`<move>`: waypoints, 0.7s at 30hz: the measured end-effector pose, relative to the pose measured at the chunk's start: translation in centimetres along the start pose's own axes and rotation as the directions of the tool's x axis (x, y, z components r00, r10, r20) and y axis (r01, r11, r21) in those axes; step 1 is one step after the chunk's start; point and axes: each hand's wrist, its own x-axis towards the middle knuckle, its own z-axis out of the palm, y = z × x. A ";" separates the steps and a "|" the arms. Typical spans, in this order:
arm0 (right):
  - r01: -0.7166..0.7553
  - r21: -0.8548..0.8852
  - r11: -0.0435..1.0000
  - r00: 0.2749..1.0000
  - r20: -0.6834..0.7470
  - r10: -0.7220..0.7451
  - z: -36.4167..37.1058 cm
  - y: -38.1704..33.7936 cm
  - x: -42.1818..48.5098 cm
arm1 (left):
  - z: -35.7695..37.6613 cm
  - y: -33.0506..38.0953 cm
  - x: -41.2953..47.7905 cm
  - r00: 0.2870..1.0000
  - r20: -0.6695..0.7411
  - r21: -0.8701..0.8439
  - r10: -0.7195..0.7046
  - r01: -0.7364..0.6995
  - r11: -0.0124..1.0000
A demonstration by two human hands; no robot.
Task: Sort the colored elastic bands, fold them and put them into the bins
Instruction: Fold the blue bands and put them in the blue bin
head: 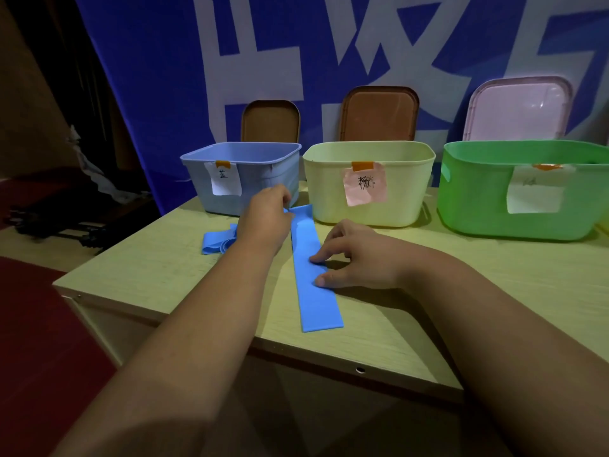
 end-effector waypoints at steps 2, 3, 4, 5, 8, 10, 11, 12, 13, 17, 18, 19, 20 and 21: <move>0.022 0.008 1.000 1.000 0.011 -0.022 -0.1 0.2 -0.1 | 0.1 -0.2 -0.1 1.000 0.007 0.041 0.028 -0.028 0.999; 0.030 0.012 0.999 0.999 0.014 -0.030 -0.1 0.4 -0.1 | 0.0 -0.3 -0.1 0.999 0.017 0.067 0.042 -0.043 0.997; 0.032 0.020 0.999 0.999 0.006 -0.032 -0.1 0.4 -0.1 | -0.1 -0.3 -0.1 0.998 0.028 0.099 0.050 -0.053 0.994; 0.026 0.033 0.999 1.000 -0.012 -0.026 -0.1 0.4 0.0 | -0.2 -0.3 -0.1 0.998 0.037 0.133 0.054 -0.058 0.989; -0.020 0.098 0.995 0.996 -0.089 0.029 -0.3 0.2 0.4 | -0.5 0.0 -0.4 0.996 0.052 0.197 0.077 -0.086 0.977; -0.038 0.136 0.990 0.990 -0.127 0.056 -0.2 0.4 0.6 | -1.0 0.6 -0.8 0.992 0.061 0.156 0.107 -0.115 0.981; -0.042 0.150 0.988 0.987 -0.144 0.063 0.0 0.5 0.8 | -1.6 1.0 -0.9 0.991 0.059 0.113 0.121 -0.127 0.985; -0.044 0.162 0.986 0.983 -0.168 0.072 0.2 0.7 1.0 | -2.3 1.4 -1.2 0.990 0.050 0.057 0.134 -0.136 0.989; -0.052 0.174 0.983 0.976 -0.200 0.087 0.4 1.0 1.2 | -3.3 1.8 -1.6 0.988 0.047 -0.009 0.146 -0.146 0.989; -0.103 0.241 0.965 0.945 -0.280 0.171 0.4 1.9 1.7 | -7.8 3.7 -6.3 0.922 0.331 -0.211 0.199 -0.133 0.968; -0.108 0.250 0.962 0.943 -0.280 0.179 0.4 2.0 1.8 | -8.8 4.2 -8.1 0.879 0.416 -0.253 0.233 -0.134 0.958; -0.108 0.258 0.960 0.943 -0.280 0.181 0.4 2.0 1.8 | -9.6 4.5 -9.7 0.838 0.476 -0.286 0.267 -0.139 0.948; -0.106 0.268 0.958 0.942 -0.282 0.183 0.5 2.0 1.8 | -10.2 4.6 -11.3 0.806 0.512 -0.310 0.296 -0.148 0.939; -0.106 0.282 0.954 0.940 -0.284 0.188 0.5 1.9 1.8 | -10.4 4.6 -12.5 0.787 0.528 -0.332 0.319 -0.155 0.931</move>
